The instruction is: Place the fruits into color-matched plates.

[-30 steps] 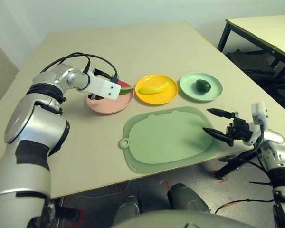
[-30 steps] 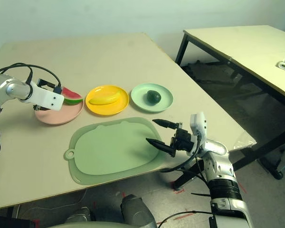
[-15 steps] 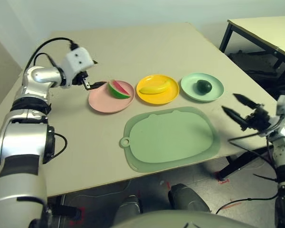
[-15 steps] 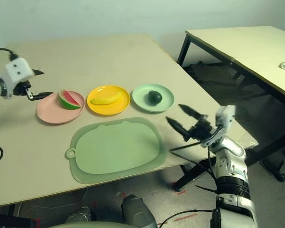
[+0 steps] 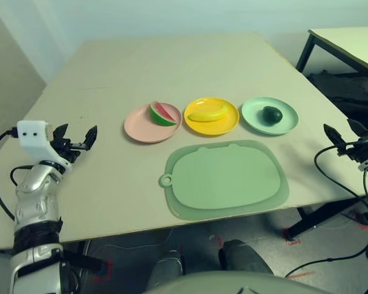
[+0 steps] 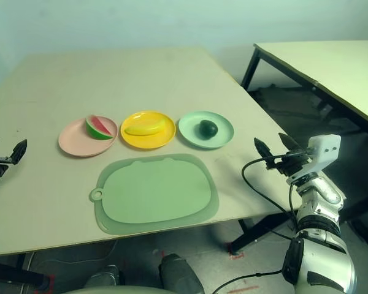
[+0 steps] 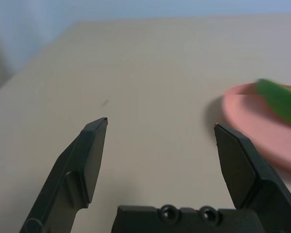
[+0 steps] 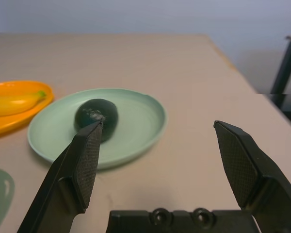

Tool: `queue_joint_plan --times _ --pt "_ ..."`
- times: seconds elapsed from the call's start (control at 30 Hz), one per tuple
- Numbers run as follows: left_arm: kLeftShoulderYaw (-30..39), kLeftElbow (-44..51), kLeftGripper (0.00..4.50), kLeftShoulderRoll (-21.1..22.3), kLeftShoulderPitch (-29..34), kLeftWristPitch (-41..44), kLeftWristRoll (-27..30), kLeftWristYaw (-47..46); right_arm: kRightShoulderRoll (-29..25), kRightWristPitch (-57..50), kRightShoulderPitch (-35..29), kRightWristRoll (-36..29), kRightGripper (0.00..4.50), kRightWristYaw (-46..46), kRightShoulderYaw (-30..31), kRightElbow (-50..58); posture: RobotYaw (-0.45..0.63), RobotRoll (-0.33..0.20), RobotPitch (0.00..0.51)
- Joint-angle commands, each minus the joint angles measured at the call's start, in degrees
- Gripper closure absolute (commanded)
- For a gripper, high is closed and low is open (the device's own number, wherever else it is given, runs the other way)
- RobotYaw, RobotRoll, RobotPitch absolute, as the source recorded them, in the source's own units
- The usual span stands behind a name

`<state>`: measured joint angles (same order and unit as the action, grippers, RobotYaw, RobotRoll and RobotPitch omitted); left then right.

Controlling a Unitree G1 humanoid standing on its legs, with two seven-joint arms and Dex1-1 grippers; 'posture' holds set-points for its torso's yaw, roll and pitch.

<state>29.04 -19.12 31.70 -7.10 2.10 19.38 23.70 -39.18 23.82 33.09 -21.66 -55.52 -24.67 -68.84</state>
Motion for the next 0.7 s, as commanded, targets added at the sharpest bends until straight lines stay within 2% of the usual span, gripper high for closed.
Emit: queue_joint_plan --times 0.03,0.17,0.43,0.57,0.7 --pt "-0.4 3.0 0.04 -1.0 1.6 1.6 0.1 -1.3 -0.3 0.5 2.0 1.3 0.00 0.3 0.1 -1.9 -0.08 0.000 0.075" --pt "-1.6 5.6 0.04 -2.5 2.4 2.7 -0.3 -2.8 -0.9 0.4 2.6 2.4 0.00 1.3 0.2 -3.2 -0.06 0.000 0.097" --pt "-5.2 6.2 0.04 -5.7 1.5 2.3 -2.7 -5.6 -5.2 -1.1 3.6 3.5 0.00 6.5 -0.7 -5.3 -0.04 0.000 0.101" --pt "-5.4 6.2 0.04 -6.2 1.5 2.3 -3.0 -6.6 -6.9 -2.7 4.9 3.7 0.00 7.1 -0.8 -5.8 -0.05 0.000 0.119" --pt "-4.4 7.6 0.04 -7.1 4.1 1.8 -3.1 -8.1 -7.6 -3.9 5.4 3.6 0.00 7.5 -1.1 -6.4 -0.04 0.000 0.116"
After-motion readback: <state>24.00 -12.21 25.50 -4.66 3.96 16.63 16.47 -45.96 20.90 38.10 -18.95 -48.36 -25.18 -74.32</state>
